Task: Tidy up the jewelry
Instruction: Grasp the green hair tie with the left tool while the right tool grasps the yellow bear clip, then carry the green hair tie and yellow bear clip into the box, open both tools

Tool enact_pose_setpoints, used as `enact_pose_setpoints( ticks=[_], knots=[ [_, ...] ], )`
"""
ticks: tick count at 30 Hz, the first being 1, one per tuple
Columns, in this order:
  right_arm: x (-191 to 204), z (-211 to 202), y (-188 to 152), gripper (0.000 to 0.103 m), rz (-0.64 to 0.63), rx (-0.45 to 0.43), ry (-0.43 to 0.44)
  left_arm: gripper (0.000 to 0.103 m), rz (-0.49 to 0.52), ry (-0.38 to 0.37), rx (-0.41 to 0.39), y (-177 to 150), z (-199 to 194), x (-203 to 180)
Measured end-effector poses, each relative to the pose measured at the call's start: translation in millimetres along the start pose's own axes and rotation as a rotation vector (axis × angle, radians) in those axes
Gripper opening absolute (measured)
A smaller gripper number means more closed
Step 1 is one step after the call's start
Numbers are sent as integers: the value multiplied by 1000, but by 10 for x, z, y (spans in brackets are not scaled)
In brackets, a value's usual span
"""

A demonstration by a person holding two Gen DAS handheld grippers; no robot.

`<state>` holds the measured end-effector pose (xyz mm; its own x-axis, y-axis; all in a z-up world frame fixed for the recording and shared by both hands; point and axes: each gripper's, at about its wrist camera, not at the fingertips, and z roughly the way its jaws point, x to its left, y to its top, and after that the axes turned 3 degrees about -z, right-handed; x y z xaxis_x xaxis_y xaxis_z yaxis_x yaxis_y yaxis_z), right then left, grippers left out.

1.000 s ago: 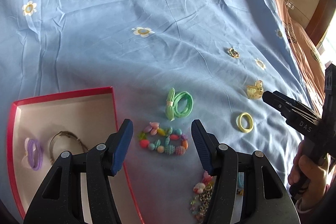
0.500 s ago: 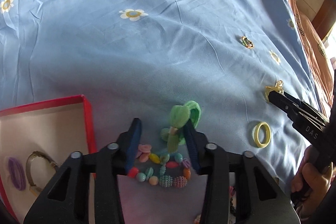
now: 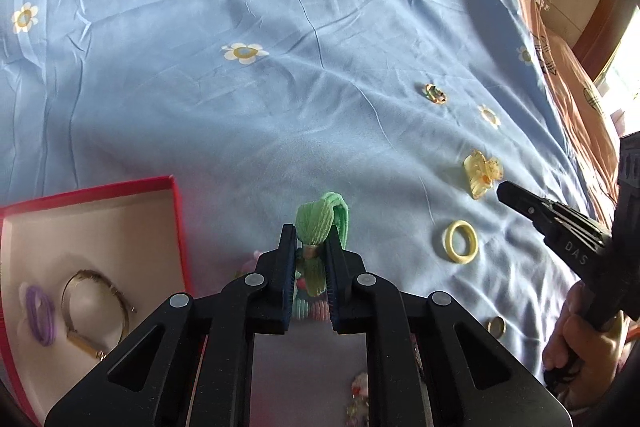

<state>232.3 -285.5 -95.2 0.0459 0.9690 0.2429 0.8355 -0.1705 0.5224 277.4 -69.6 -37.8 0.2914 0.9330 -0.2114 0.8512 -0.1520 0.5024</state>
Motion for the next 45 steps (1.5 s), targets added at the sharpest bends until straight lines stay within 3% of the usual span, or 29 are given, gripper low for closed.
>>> enact_pose_setpoints(
  ticks=[2, 5, 7, 8, 9, 16, 17, 19, 24, 32, 45],
  knots=[
    [26, -1, -12, 0, -8, 6, 7, 12, -7, -6, -11, -41, -82, 20],
    [-5, 9, -9, 10, 20, 7, 20, 12, -15, -13, -21, -83, -169, 40],
    [-22, 12, 3, 23, 25, 9, 9, 12, -17, -19, -26, -109, -211, 42],
    [-32, 14, 14, 40, 28, 4, 4, 12, -16, -20, -27, -116, -220, 39],
    [-35, 11, 24, 49, 27, -3, 1, 12, -15, -20, -26, -122, -223, 35],
    [-66, 233, 106, 48, 4, 21, -38, 12, -12, -23, -14, -159, -221, 25],
    [-89, 288, 115, 47, 4, 31, -44, 12, -10, -22, -14, -158, -225, 27],
    [-126, 333, 110, 31, 10, 44, -44, 12, -10, -24, -19, -162, -249, 29],
    [-90, 155, 77, 30, 10, 9, -21, 12, -15, -25, -35, -204, -332, 40],
    [328, -200, -70, 30, -23, -13, 95, 12, -50, -12, -52, -429, -567, 219],
    [1267, -373, -329, 31, -129, 20, 283, 12, -153, 49, -92, -917, -1010, 783]
  ],
)
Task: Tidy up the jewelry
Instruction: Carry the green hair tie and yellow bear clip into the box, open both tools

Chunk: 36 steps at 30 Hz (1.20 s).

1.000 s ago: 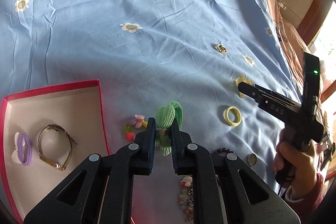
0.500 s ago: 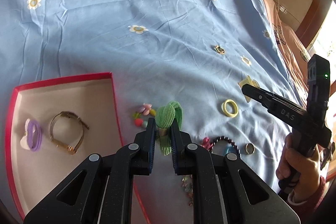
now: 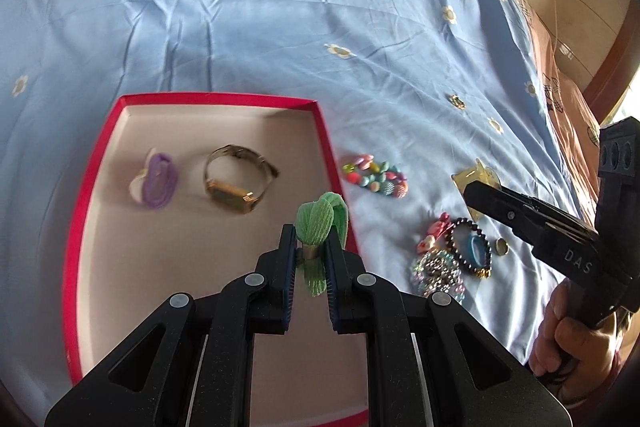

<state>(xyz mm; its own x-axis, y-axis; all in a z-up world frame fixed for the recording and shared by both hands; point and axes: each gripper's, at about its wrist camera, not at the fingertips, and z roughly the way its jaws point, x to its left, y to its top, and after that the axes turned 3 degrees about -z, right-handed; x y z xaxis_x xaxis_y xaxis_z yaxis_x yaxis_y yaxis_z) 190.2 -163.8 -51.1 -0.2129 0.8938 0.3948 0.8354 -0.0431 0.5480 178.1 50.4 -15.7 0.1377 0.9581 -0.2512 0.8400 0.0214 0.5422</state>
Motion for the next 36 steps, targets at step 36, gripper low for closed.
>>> enact_pose_setpoints(
  ticks=[36],
  knots=[
    [1191, 1162, -112, 31, -236, 185, 90, 12, -168, 121, 49, -52, 253, 1121]
  ],
)
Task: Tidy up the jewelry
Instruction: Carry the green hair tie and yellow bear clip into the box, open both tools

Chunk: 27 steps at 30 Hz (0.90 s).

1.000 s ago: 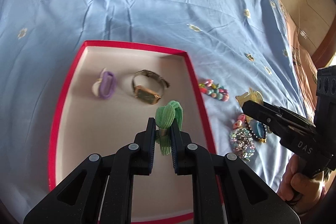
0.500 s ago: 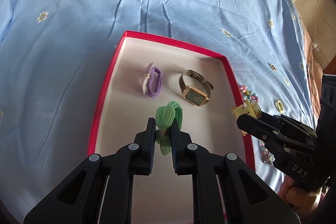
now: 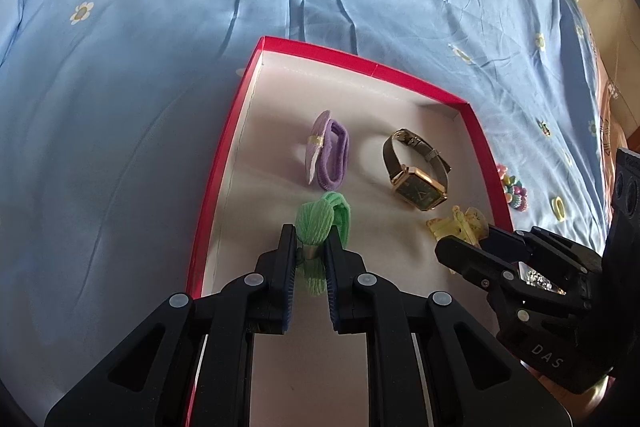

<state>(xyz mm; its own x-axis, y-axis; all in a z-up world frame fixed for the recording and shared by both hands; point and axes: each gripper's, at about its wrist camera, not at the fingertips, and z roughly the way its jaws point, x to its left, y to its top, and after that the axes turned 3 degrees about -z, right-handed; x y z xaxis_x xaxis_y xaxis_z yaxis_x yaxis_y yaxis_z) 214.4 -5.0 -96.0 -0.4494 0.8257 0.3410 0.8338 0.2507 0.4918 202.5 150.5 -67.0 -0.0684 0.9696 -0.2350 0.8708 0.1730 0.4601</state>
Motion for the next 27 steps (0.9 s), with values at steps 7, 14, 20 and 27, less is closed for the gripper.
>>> enact_pose_setpoints(
  ticks=[7, 14, 20, 27],
  knots=[
    [9, 72, -17, 34, -12, 13, -3, 14, 7, 6, -3, 14, 5, -5],
    [11, 70, -7, 35, -5, 17, 6, 29, 5, 13, -6, 20, -15, 5],
    [17, 47, -6, 36, 4, 19, 15, 30, -6, 16, -8, 2, -69, 48],
    [46, -158, -21, 42, 8, -18, 29, 32, -9, 9, -34, -42, -235, 36]
  ],
)
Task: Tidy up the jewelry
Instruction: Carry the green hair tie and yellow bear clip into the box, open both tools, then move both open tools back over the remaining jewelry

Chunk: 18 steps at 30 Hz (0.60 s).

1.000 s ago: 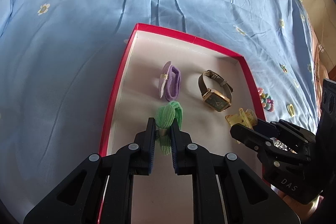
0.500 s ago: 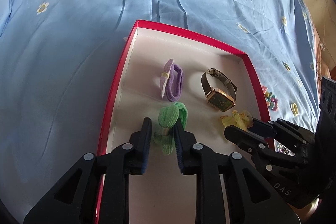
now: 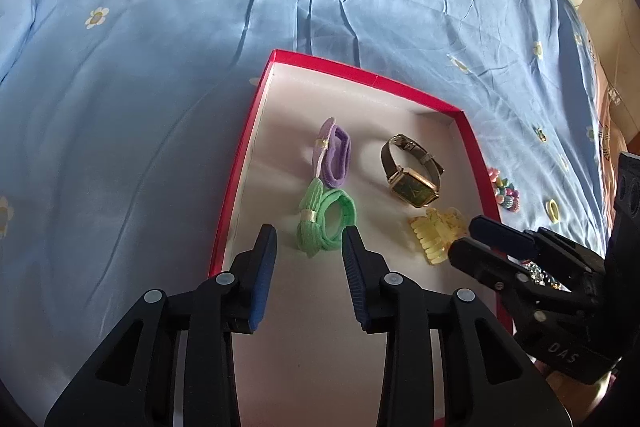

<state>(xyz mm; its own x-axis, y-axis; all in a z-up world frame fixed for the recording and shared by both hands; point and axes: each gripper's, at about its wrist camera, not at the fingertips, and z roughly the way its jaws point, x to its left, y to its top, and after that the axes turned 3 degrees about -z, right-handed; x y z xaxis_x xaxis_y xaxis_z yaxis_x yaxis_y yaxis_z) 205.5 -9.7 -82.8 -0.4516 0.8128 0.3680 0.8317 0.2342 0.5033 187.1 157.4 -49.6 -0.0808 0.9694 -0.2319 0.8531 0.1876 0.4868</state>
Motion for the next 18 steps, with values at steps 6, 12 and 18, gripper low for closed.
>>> enact_pose_setpoints(
  ticks=[6, 12, 18],
  knots=[
    [-50, -302, -28, 45, 23, -54, -6, 34, 5, -21, -19, -61, -144, -88],
    [-216, -570, -112, 46, 71, -89, -33, 39, 24, -46, -27, -119, -232, -257],
    [-450, -819, -256, 47, 115, -112, -75, 39, 58, -72, -28, -155, -270, -500]
  ],
)
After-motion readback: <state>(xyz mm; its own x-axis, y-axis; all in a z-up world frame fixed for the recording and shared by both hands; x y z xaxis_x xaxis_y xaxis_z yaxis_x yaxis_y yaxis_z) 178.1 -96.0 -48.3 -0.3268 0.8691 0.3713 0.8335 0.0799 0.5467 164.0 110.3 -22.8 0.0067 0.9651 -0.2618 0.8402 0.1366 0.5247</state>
